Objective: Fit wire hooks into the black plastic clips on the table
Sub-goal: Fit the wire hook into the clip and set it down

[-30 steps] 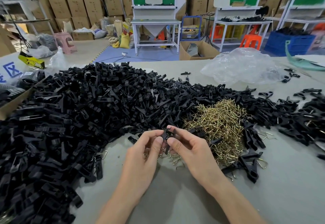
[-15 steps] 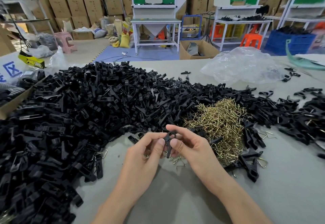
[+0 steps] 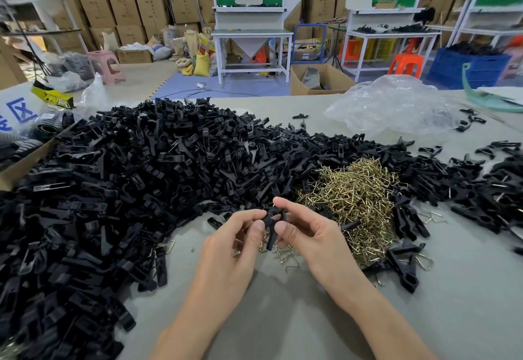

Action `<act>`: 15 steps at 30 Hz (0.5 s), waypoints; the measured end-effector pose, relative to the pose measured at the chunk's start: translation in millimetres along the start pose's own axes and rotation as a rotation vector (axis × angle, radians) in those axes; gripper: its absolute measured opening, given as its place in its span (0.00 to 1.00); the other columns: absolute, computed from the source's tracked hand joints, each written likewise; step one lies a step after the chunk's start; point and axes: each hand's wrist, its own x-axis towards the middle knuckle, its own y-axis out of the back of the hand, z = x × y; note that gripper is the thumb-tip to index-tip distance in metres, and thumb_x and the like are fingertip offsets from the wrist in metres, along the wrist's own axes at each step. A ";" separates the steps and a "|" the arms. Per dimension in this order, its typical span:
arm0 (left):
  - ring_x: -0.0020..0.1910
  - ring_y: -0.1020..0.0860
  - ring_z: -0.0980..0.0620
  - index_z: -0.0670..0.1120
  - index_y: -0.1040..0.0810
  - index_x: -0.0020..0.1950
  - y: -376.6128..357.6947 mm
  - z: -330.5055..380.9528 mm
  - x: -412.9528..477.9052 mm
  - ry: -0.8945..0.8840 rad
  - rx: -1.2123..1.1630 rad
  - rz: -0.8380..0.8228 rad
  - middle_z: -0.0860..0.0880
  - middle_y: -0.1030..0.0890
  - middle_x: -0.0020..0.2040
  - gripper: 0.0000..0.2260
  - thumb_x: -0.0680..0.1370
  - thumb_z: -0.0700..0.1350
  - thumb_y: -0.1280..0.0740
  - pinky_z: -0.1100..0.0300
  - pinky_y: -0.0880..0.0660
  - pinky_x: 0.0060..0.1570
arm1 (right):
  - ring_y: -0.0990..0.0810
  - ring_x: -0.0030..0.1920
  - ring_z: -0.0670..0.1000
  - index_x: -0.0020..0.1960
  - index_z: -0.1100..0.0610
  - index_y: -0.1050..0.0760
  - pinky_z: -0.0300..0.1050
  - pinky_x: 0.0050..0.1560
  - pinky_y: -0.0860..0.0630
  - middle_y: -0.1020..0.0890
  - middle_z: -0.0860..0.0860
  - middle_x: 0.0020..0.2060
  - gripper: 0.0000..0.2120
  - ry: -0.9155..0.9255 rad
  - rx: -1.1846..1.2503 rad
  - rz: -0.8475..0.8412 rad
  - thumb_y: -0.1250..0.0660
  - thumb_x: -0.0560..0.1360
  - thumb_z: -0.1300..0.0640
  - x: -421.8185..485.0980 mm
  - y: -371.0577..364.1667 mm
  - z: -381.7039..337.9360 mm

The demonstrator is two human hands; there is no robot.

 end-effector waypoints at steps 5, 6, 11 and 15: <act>0.37 0.20 0.53 0.65 0.23 0.56 -0.6 0.0 0.1 -0.003 0.007 -0.015 0.59 0.18 0.41 0.07 0.81 0.55 0.38 0.58 0.25 0.35 | 0.18 0.41 0.44 0.61 0.39 0.19 0.44 0.55 0.19 0.18 0.40 0.41 0.20 -0.001 -0.002 -0.008 0.27 0.69 0.48 0.3 1.8 0.3; 0.38 0.20 0.53 0.65 0.23 0.56 -0.9 -0.2 0.1 -0.003 0.005 -0.012 0.59 0.18 0.41 0.07 0.81 0.56 0.39 0.58 0.25 0.36 | 0.18 0.41 0.44 0.61 0.40 0.18 0.43 0.54 0.19 0.18 0.40 0.41 0.20 -0.002 0.002 -0.012 0.27 0.69 0.49 0.5 2.0 0.4; 0.39 0.19 0.55 0.65 0.23 0.56 -1.0 0.1 -0.4 0.001 -0.032 -0.001 0.59 0.17 0.41 0.08 0.80 0.59 0.40 0.60 0.24 0.36 | 0.18 0.41 0.43 0.62 0.44 0.19 0.40 0.52 0.20 0.17 0.40 0.41 0.18 -0.008 0.009 -0.021 0.28 0.75 0.61 0.0 2.4 0.7; 0.40 0.18 0.54 0.67 0.24 0.56 -2.3 -0.2 -0.9 0.000 -0.007 -0.024 0.60 0.17 0.44 0.06 0.81 0.57 0.38 0.57 0.23 0.38 | 0.18 0.42 0.42 0.61 0.42 0.18 0.39 0.52 0.20 0.17 0.39 0.40 0.18 -0.009 0.005 -0.008 0.27 0.75 0.60 -0.3 3.4 1.1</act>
